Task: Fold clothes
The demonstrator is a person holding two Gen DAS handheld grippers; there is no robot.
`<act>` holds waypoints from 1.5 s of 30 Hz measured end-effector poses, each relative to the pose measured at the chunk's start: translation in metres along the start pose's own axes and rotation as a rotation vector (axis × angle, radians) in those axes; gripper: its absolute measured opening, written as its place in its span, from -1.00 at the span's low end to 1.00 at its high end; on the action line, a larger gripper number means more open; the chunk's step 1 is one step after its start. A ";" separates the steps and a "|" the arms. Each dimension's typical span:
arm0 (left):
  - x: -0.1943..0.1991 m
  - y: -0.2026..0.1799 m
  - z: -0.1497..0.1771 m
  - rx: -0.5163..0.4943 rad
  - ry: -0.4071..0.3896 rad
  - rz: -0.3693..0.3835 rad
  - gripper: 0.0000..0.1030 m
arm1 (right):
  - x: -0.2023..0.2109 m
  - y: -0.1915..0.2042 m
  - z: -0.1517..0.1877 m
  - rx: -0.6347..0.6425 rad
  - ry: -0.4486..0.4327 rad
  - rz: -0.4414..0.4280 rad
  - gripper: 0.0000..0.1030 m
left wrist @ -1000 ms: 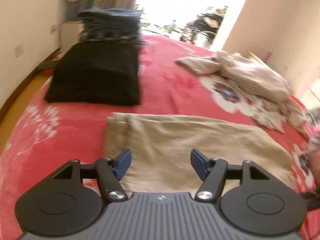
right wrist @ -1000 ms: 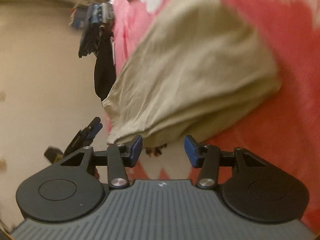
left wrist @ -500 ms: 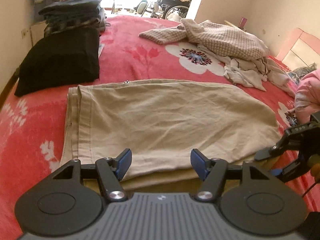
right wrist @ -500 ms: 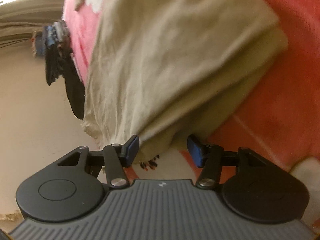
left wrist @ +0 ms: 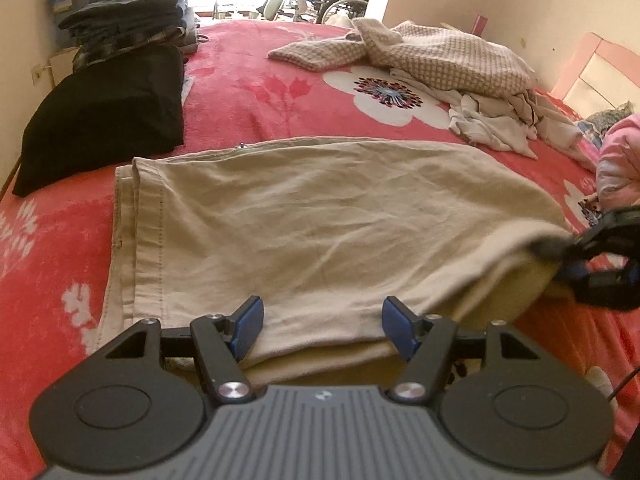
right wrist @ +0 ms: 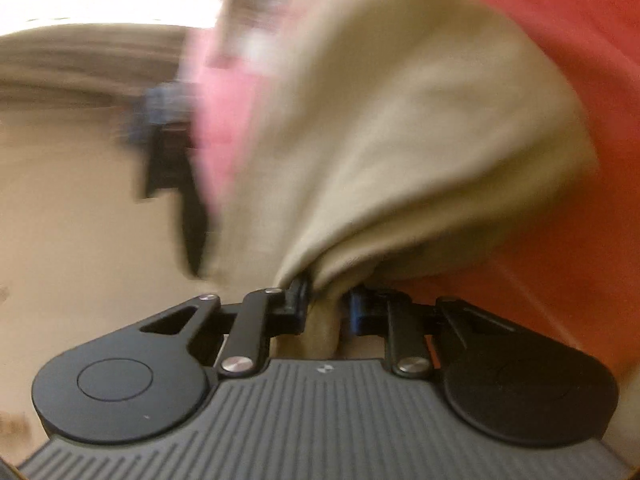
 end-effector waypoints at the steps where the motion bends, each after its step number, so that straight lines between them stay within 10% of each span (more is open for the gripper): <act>1: 0.000 0.000 0.001 -0.002 0.003 -0.005 0.30 | 0.007 0.013 0.000 0.082 -0.046 -0.059 -0.70; 4: 0.001 0.001 0.002 -0.010 0.009 -0.014 0.30 | 0.015 0.015 0.000 0.288 -0.133 -0.083 -0.79; 8: 0.001 -0.001 0.002 -0.026 0.012 -0.022 0.30 | -0.013 -0.056 -0.006 -0.061 0.113 0.012 -0.64; 20: 0.003 -0.001 0.004 -0.023 0.016 -0.031 0.31 | 0.022 -0.070 -0.013 -0.283 0.124 -0.030 -0.02; 24: 0.006 0.000 0.005 -0.026 0.013 -0.037 0.31 | 0.004 -0.080 -0.023 -0.335 0.093 0.009 -0.11; 27: 0.007 0.003 0.006 -0.012 0.009 -0.036 0.31 | 0.020 -0.046 -0.032 -0.116 -0.077 0.040 -0.72; 31: 0.007 0.004 0.005 -0.004 0.007 -0.028 0.31 | 0.044 -0.017 -0.037 0.174 -0.254 -0.013 -0.79; 33: 0.006 0.004 0.006 -0.009 0.009 -0.028 0.31 | 0.028 -0.036 -0.040 0.218 -0.225 0.049 -0.78; 40: 0.009 0.007 0.008 -0.002 0.006 -0.030 0.31 | 0.044 -0.094 -0.051 -0.264 -0.029 -0.082 -0.18; 45: 0.006 0.007 0.007 0.011 0.007 -0.035 0.32 | 0.085 -0.041 -0.031 0.048 -0.001 -0.129 -0.21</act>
Point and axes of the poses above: each gripper's, at about its wrist camera, not at the fingertips, and x roughly against the way its jaws point, y to its left, z to its underside, the point moved 10 cm from there along -x, roughly the way its jaws point, and after that the axes turned 15 degrees about z, right-handed, at the moved point
